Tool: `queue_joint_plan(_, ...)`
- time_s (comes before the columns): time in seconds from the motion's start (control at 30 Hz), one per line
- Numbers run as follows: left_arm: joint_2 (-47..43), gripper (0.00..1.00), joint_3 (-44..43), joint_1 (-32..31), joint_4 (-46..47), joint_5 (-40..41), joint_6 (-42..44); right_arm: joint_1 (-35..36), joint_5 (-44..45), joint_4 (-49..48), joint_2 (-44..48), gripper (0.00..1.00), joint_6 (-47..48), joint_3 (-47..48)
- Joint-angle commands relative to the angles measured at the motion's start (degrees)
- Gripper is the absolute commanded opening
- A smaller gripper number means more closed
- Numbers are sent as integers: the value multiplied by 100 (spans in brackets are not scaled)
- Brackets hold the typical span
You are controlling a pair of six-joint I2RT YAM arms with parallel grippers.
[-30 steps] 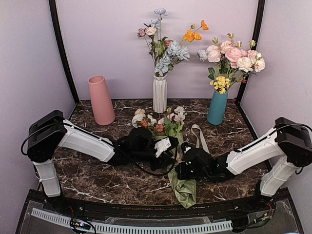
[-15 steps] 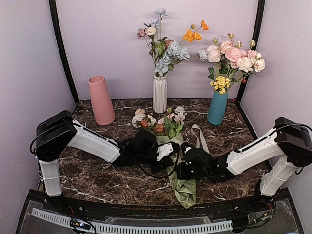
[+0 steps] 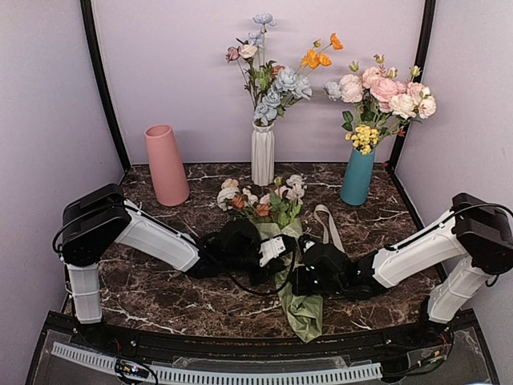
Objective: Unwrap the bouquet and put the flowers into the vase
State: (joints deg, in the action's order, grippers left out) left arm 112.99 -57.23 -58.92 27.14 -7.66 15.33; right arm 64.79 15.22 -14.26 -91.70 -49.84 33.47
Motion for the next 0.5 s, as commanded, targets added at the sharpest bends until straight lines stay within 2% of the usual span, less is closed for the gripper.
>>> queue_joint_plan(0.0, 74, 10, 39, 3, 306, 505, 49, 22, -90, 849, -182, 0, 36, -157)
queue_joint_plan(0.13, -27, 0, 262, 3, 479, 836, 96, 22, -90, 855, -164, 0, 27, -169)
queue_joint_plan(0.3, -518, 0, 829, 3, 818, 1386, 46, 24, -77, 905, -178, 0, 24, -78)
queue_joint_plan(0.47, -962, 0, 1250, 65, 653, 2131, -248, -14, -72, 992, -277, 0, -42, 87)
